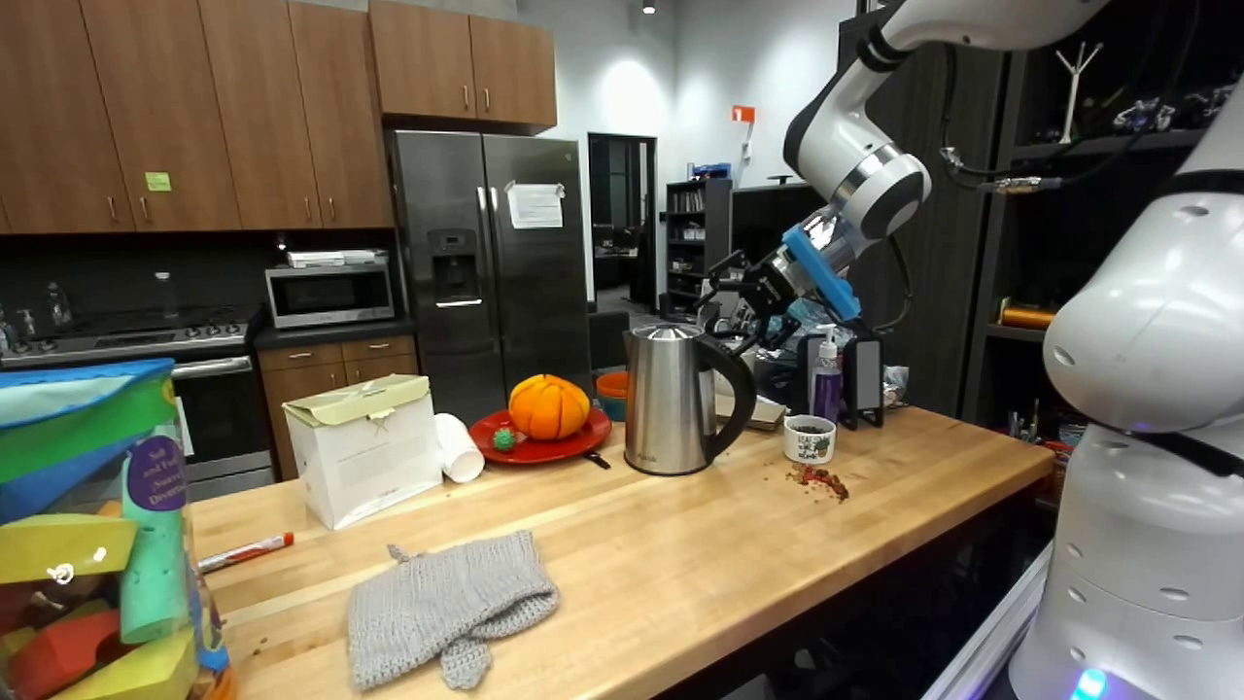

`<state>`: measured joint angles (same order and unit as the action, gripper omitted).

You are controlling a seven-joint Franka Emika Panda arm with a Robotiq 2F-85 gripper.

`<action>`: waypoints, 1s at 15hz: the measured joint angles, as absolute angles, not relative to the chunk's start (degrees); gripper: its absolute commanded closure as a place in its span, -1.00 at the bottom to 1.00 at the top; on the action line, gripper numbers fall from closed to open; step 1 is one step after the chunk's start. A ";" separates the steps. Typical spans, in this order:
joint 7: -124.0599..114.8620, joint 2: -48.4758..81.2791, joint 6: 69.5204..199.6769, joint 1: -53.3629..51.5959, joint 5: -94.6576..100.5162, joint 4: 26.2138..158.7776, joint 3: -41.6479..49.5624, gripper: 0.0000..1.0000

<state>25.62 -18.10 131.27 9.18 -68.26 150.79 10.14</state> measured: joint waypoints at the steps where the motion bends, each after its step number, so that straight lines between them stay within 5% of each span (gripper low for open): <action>1: 25.61 -18.05 131.22 9.28 -68.26 150.73 10.25 -1.00; 15: 25.39 -15.82 130.05 9.71 -68.26 149.06 11.51 -1.00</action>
<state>25.39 -15.82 130.05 9.71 -68.26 149.06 11.51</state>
